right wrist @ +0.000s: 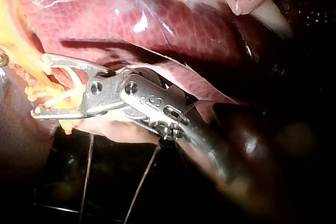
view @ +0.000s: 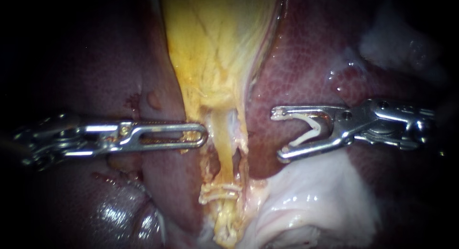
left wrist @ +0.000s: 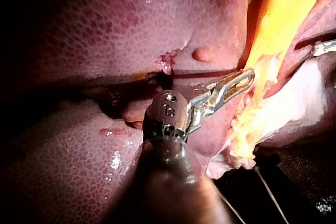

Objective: Clipping third clip left tube

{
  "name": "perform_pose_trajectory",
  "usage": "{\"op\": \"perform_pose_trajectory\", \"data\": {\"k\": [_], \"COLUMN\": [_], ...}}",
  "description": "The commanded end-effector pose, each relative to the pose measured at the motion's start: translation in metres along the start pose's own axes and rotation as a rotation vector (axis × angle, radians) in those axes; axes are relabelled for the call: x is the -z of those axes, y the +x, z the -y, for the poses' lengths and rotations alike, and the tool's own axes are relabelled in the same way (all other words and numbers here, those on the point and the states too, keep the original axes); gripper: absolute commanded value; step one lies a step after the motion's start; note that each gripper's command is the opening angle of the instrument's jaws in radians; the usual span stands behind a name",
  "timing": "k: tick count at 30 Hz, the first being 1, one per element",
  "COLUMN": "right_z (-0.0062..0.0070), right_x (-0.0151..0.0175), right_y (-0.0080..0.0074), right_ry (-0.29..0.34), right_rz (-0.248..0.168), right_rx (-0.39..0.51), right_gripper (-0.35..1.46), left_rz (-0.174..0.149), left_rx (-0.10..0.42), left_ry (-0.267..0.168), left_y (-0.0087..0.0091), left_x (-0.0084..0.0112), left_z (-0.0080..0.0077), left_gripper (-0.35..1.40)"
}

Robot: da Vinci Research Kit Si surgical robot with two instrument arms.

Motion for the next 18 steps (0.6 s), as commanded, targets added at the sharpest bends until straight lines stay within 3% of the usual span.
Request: {"op": "perform_pose_trajectory", "data": {"k": [1, 7, 11, 18], "right_z": [0.0, 0.0001, 0.0002, 0.0001], "right_x": [0.0, -0.0001, -0.0005, -0.0039], "right_y": [0.0001, 0.0001, -0.0004, -0.0036], "right_ry": [0.0, 0.0, 0.0, 0.025], "right_rz": [0.0, 0.0, 0.0, 0.001], "right_rx": [0.0, 0.0, 0.003, 0.027], "right_gripper": [0.6, 0.6, 0.6, 0.6], "left_rz": [0.0, -0.005, -0.003, 0.054], "left_rx": [0.0, 0.003, 0.013, 0.028], "left_ry": [0.001, 0.006, -0.005, -0.012], "left_y": [0.0, -0.0005, -0.0024, -0.0055], "left_x": [0.0, 0.0009, 0.0038, 0.0091], "left_z": [0.0, 0.0003, 0.0009, 0.001], "left_gripper": [-0.35, -0.35, -0.35, -0.35]}}
